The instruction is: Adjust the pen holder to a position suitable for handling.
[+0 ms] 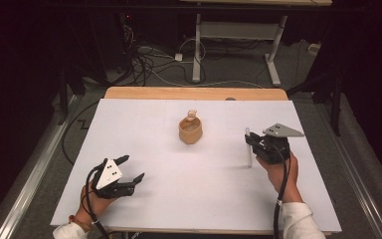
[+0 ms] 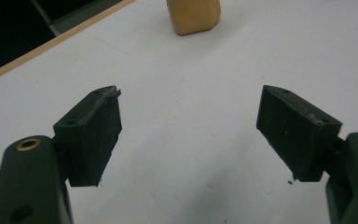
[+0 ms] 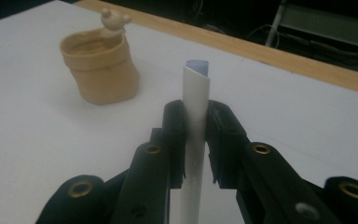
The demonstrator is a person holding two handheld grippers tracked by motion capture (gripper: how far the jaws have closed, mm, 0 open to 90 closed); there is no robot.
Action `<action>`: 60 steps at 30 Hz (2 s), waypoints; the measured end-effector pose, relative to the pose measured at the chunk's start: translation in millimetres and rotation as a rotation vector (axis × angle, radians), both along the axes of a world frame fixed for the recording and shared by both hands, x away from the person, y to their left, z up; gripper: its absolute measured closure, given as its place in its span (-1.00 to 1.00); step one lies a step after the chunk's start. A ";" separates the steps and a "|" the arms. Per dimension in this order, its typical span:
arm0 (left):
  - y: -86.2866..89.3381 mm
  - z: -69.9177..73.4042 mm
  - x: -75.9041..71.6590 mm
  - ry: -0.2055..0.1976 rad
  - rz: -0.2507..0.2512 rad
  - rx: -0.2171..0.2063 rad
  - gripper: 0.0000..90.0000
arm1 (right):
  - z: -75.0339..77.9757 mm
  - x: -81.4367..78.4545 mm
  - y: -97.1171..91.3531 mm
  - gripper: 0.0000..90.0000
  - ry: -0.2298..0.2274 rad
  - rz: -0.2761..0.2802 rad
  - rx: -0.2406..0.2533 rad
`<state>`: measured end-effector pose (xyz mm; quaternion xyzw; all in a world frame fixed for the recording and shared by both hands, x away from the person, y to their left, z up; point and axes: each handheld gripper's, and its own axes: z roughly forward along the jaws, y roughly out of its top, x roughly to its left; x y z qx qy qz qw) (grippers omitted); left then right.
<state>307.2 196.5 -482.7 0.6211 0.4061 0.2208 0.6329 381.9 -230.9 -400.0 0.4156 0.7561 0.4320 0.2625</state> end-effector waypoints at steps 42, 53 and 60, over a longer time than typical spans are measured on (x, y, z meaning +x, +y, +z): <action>1.1 -1.6 -2.4 -0.002 -0.007 0.010 -0.53 | 49.5 32.7 73.2 0.75 -0.249 0.141 0.092; 1.8 -2.3 -3.4 -0.006 -0.011 0.011 -0.53 | 55.4 51.3 92.8 0.75 -0.269 0.152 0.121; 2.1 -3.8 -3.6 -0.001 -0.013 0.015 -0.53 | 48.5 66.0 100.9 0.75 -0.258 0.154 0.144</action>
